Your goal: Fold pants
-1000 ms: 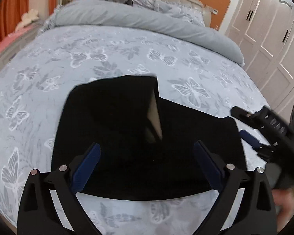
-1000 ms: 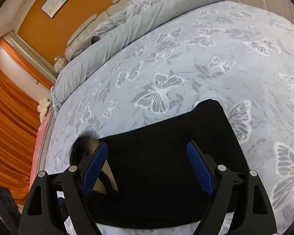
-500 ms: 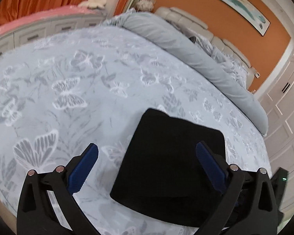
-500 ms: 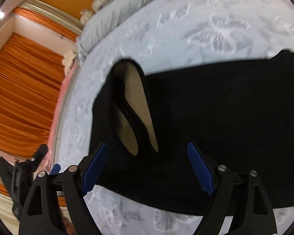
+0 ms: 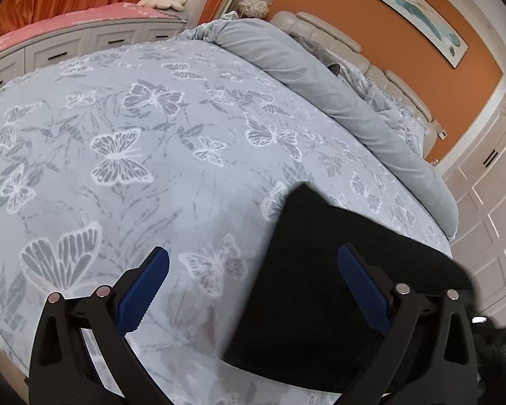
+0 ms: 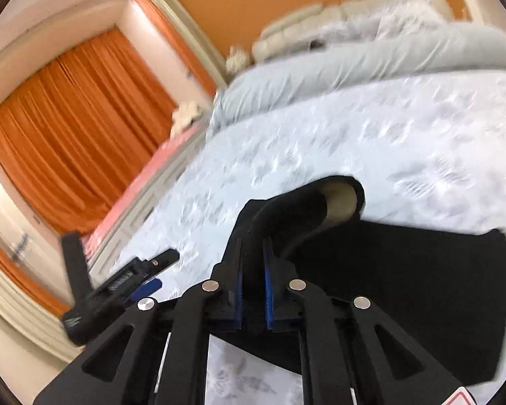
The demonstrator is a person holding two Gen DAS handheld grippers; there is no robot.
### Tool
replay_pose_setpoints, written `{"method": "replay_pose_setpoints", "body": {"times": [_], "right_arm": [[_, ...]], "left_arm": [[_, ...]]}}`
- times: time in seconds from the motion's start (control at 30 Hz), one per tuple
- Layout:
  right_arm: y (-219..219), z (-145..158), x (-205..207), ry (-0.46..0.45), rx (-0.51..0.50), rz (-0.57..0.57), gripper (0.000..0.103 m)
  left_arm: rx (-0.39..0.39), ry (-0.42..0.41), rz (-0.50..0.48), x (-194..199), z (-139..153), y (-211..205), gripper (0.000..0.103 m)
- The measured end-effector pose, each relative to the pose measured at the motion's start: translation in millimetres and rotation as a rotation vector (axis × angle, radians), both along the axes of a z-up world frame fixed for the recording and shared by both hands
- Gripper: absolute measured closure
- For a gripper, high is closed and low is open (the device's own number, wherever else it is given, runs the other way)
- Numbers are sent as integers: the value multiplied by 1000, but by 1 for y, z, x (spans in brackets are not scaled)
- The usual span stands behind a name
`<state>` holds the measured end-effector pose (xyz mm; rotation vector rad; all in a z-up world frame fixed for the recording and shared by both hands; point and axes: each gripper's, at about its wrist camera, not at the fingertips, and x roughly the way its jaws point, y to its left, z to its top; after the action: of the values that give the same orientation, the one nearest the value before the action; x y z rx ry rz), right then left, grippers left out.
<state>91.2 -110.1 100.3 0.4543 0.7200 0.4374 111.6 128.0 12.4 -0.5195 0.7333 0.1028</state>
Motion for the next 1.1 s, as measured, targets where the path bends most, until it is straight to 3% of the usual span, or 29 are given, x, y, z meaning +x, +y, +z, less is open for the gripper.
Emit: {"method": "replay_pose_setpoints", "body": {"times": [0.07, 0.13, 0.2, 0.27, 0.3, 0.43, 0.5, 0.6, 0.67, 0.7, 0.73, 0.77, 0.8, 0.9, 0.97, 1.1], "right_arm": [[-36, -8, -11, 46, -43, -84, 95], [-73, -40, -13, 204, -134, -189, 94], [-98, -89, -7, 408, -157, -182, 91], [-104, -116, -6, 493, -145, -144, 86], [-105, -115, -6, 480, -121, -142, 83], [-125, -90, -25, 388, 1, -179, 50], [-128, -84, -26, 363, 27, -196, 45], [-125, -98, -4, 430, 74, -192, 43], [-109, -103, 7, 461, 87, -128, 47], [-96, -104, 9, 463, 63, -104, 59], [-83, -107, 14, 464, 17, -86, 88], [-72, -106, 18, 459, -36, -79, 95], [-62, -101, 21, 441, -59, -74, 97], [-38, -61, 19, 318, 25, 10, 97], [-17, -27, 16, 209, 79, 89, 97], [12, -15, 22, 167, 119, 201, 97]], "left_arm": [[14, 3, -9, 1, -1, -2, 5], [19, 17, -25, 5, -4, -7, 5], [13, 39, -46, 11, -9, -15, 5], [9, 54, -64, 15, -13, -22, 5], [17, 59, -71, 16, -14, -27, 5], [72, 43, -80, 13, -11, -38, 5], [61, 27, -111, 10, -10, -42, 5], [10, 9, -212, 8, -9, -53, 5], [-42, 3, -322, 6, -9, -66, 5], [-79, 6, -428, 6, -10, -78, 5], [-92, 16, -510, 5, -11, -89, 5], [-86, 23, -565, 3, -12, -98, 5], [-56, 27, -602, 0, -14, -108, 5], [38, 5, -636, -6, -16, -129, 5], [110, -54, -679, -12, -9, -144, 5], [277, -169, -748, -25, -2, -169, 5]]}}
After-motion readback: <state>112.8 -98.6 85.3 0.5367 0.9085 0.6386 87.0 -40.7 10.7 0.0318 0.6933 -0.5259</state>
